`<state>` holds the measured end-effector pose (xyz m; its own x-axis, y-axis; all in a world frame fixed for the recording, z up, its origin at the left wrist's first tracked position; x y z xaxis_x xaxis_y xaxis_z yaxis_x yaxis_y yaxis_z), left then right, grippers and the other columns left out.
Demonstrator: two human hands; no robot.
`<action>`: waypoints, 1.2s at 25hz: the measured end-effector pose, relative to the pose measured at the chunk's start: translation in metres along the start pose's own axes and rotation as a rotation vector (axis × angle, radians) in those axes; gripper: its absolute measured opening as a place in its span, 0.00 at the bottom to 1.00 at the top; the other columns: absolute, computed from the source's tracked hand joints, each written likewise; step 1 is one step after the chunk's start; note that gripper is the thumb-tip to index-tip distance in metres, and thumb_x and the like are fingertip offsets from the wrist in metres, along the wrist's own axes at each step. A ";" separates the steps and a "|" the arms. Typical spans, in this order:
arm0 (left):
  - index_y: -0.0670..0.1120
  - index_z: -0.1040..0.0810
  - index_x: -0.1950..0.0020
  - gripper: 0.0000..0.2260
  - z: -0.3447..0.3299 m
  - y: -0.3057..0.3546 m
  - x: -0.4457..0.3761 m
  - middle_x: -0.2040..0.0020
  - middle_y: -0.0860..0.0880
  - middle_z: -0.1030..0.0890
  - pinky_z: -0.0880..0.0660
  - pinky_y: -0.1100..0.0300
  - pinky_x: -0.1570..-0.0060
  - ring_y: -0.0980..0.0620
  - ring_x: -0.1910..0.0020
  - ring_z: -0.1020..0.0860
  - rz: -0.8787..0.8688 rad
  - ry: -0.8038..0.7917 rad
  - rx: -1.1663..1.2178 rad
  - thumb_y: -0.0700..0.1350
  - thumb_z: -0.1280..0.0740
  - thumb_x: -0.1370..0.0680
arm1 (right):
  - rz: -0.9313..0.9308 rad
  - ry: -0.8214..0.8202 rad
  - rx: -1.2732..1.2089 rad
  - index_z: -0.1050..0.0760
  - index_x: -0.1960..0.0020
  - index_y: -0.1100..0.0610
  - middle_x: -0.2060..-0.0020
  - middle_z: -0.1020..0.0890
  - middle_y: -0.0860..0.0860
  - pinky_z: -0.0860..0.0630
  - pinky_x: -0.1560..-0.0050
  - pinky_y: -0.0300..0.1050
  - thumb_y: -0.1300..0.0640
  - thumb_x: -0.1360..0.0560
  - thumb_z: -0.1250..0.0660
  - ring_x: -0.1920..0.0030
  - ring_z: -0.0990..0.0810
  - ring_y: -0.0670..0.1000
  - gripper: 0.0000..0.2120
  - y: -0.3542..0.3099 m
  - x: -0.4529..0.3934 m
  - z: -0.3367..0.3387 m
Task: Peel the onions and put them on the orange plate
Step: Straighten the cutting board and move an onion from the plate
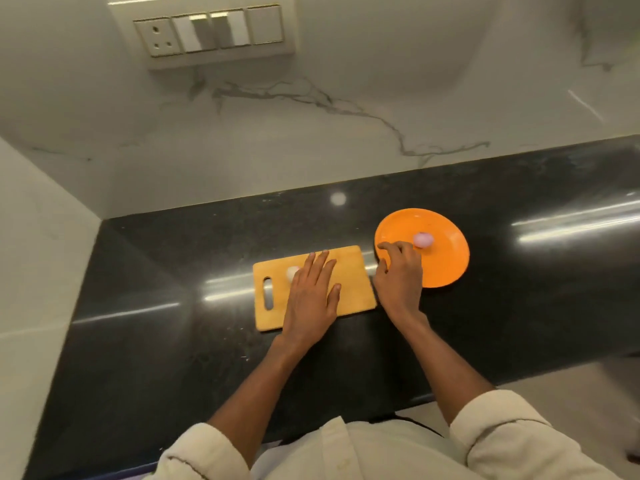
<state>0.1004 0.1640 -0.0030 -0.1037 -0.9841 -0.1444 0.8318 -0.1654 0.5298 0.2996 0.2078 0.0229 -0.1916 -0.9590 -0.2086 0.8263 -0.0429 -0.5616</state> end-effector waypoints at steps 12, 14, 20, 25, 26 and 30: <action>0.50 0.53 0.12 0.30 -0.087 0.028 -0.003 0.12 0.52 0.60 0.58 0.45 0.15 0.50 0.14 0.63 0.071 -0.232 -0.191 0.59 0.52 0.11 | -0.111 -0.142 0.134 0.23 0.30 0.52 0.38 0.22 0.55 0.23 0.47 0.53 0.56 0.15 0.37 0.42 0.24 0.57 0.14 0.053 -0.019 -0.013; 0.49 0.48 0.12 0.28 -0.081 0.031 -0.004 0.12 0.52 0.56 0.53 0.45 0.15 0.52 0.13 0.59 0.080 -0.223 -0.082 0.57 0.49 0.11 | -0.030 -0.100 0.033 0.23 0.32 0.52 0.39 0.21 0.53 0.23 0.48 0.53 0.56 0.16 0.35 0.43 0.24 0.55 0.14 0.044 -0.018 -0.010; 0.51 0.34 0.17 0.23 -0.020 0.019 0.022 0.16 0.54 0.37 0.42 0.56 0.19 0.60 0.16 0.43 0.008 -0.033 0.219 0.48 0.38 0.12 | 0.129 -0.198 -0.259 0.20 0.35 0.49 0.43 0.16 0.45 0.25 0.41 0.44 0.50 0.19 0.30 0.42 0.23 0.47 0.13 -0.013 0.004 -0.028; 0.49 0.36 0.16 0.24 0.036 -0.047 0.065 0.15 0.51 0.38 0.44 0.51 0.18 0.54 0.15 0.44 0.260 0.217 0.152 0.46 0.38 0.12 | 0.211 -0.340 -0.190 0.21 0.31 0.52 0.36 0.17 0.48 0.26 0.35 0.48 0.53 0.20 0.28 0.35 0.23 0.51 0.18 -0.043 0.029 -0.059; 0.48 0.39 0.15 0.25 0.039 -0.062 0.077 0.14 0.50 0.40 0.45 0.50 0.17 0.54 0.14 0.46 0.324 0.212 0.113 0.47 0.39 0.12 | 0.215 -0.352 -0.189 0.22 0.30 0.53 0.35 0.17 0.49 0.26 0.34 0.49 0.54 0.20 0.28 0.34 0.22 0.53 0.19 -0.049 0.035 -0.064; 0.48 0.48 0.12 0.30 0.022 -0.098 0.102 0.12 0.49 0.47 0.49 0.44 0.15 0.52 0.14 0.51 0.434 0.047 0.058 0.56 0.44 0.12 | 0.193 -0.344 -0.115 0.23 0.29 0.54 0.35 0.18 0.51 0.22 0.39 0.51 0.53 0.16 0.33 0.36 0.20 0.54 0.16 -0.066 0.050 -0.071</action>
<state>-0.0042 0.0783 -0.0514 0.2748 -0.9593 0.0647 0.7604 0.2581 0.5960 0.1978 0.1830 -0.0073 0.1660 -0.9849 -0.0499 0.7616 0.1602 -0.6280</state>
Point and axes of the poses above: each hand's wrist, its own x-axis away from the middle knuckle, its own z-axis out of the back of the hand, y = z × x, the point moved 8 cm from there along -x, towards the middle knuckle
